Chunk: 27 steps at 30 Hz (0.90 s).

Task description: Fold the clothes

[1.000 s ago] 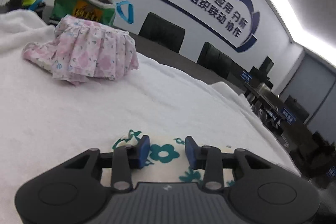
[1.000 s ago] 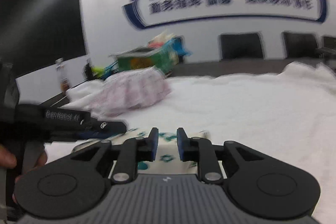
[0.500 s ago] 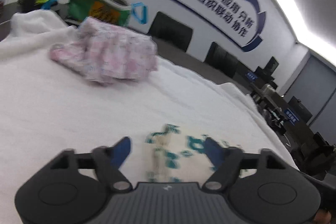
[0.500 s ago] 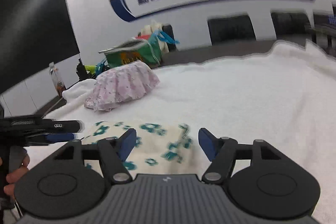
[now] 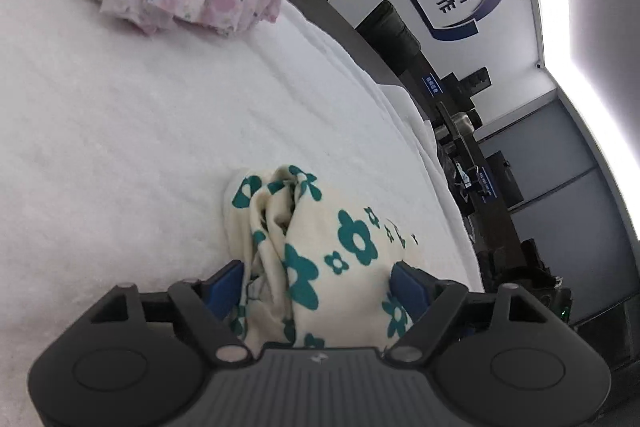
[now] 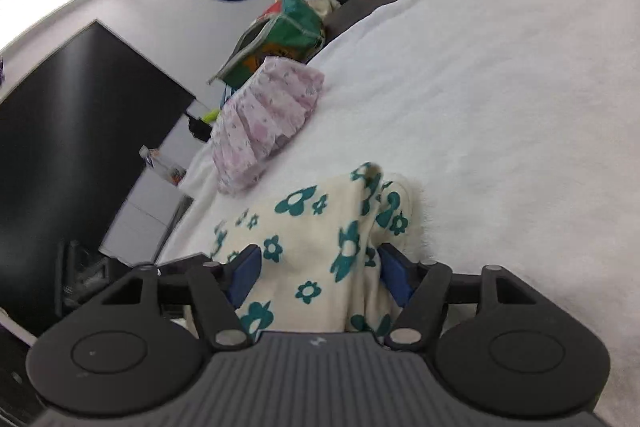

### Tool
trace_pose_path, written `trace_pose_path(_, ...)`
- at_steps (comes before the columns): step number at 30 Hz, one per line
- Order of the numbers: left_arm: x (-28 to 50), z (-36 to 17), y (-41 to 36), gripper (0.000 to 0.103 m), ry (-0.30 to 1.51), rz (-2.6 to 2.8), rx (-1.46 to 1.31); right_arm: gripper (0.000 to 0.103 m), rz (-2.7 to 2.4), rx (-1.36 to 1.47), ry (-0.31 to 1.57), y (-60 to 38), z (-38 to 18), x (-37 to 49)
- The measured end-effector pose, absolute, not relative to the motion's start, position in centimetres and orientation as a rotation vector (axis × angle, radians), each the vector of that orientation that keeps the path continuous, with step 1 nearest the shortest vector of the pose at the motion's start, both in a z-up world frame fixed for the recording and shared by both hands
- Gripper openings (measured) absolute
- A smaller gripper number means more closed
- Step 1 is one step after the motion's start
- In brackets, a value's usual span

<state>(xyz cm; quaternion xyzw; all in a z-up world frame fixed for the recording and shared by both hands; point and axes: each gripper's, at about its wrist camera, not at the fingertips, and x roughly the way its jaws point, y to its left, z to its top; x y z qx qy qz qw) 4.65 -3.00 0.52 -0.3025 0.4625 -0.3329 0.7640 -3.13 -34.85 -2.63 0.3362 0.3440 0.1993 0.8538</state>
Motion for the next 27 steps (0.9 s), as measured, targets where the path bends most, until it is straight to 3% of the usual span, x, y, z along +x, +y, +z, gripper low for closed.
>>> trace_pose_path(3, 4.5, 0.0, -2.7, 0.045, 1.008, -0.736, -0.720, 0.024, 0.422, 0.693, 0.706, -34.3, -2.4, -3.2)
trace_pose_path(5, 4.0, 0.3, -2.4, 0.040, 0.985, -0.739, -0.722, 0.021, 0.433, 0.687, 0.685, -34.1, -1.8, -3.5)
trace_pose_path(13, 3.2, 5.4, -0.4, 0.038, 0.875, -0.721, -0.691, 0.020, 0.489, 0.664, 0.603, -32.2, 2.1, -3.6)
trace_pose_path(18, 6.7, 10.1, -2.4, 0.038, 0.905, -0.676, -0.581, 0.020, 0.475, 0.619, 0.552, -32.2, 5.6, -0.7)
trace_pose_path(22, 11.3, 14.4, -5.7, 0.038, 0.821, -0.669, -0.481, 0.020, 0.433, 0.591, 0.518, -34.0, 9.3, 3.4)
trace_pose_path(27, 18.3, 15.5, -9.7, 0.038, 0.826, -0.692, -0.491, 0.020, 0.335, 0.545, 0.510, -36.8, 12.1, 8.9)
